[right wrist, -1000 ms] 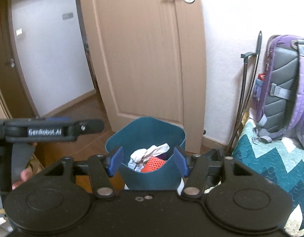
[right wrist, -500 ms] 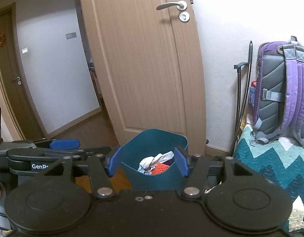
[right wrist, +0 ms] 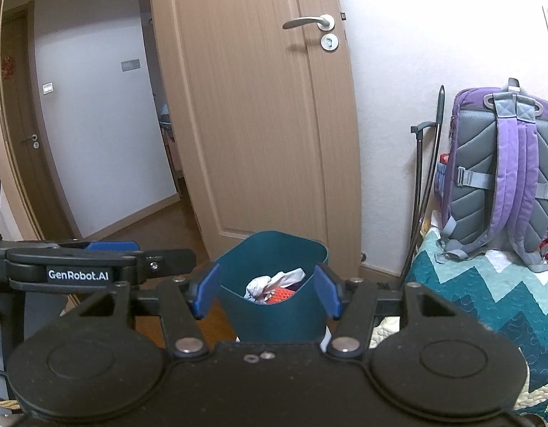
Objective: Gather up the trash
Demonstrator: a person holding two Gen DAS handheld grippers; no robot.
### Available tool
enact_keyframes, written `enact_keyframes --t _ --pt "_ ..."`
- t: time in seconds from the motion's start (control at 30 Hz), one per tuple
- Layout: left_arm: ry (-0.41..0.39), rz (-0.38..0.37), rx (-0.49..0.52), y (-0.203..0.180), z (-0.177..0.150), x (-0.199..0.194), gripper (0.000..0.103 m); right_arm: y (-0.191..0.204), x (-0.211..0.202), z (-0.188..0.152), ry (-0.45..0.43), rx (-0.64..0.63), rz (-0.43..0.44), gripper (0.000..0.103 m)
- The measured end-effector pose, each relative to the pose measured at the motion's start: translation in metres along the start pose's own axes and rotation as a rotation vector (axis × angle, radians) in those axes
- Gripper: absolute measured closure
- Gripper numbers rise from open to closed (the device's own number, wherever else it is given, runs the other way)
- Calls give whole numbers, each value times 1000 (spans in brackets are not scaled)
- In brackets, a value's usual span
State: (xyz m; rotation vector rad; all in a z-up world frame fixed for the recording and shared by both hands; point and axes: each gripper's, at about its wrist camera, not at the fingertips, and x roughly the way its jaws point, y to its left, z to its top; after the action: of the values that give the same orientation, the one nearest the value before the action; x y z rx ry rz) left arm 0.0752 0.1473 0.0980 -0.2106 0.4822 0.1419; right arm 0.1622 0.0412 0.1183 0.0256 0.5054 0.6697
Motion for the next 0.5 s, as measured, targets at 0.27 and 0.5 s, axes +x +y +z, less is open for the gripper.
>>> enact_keyframes --t 0.27,0.5 --pt "5 4 14 -8 1 -1 6 3 -12 1 -14 -8 1 45" --pt "-5 -15 28 -15 -1 -8 6 0 -18 -1 -19 1 -15 45"
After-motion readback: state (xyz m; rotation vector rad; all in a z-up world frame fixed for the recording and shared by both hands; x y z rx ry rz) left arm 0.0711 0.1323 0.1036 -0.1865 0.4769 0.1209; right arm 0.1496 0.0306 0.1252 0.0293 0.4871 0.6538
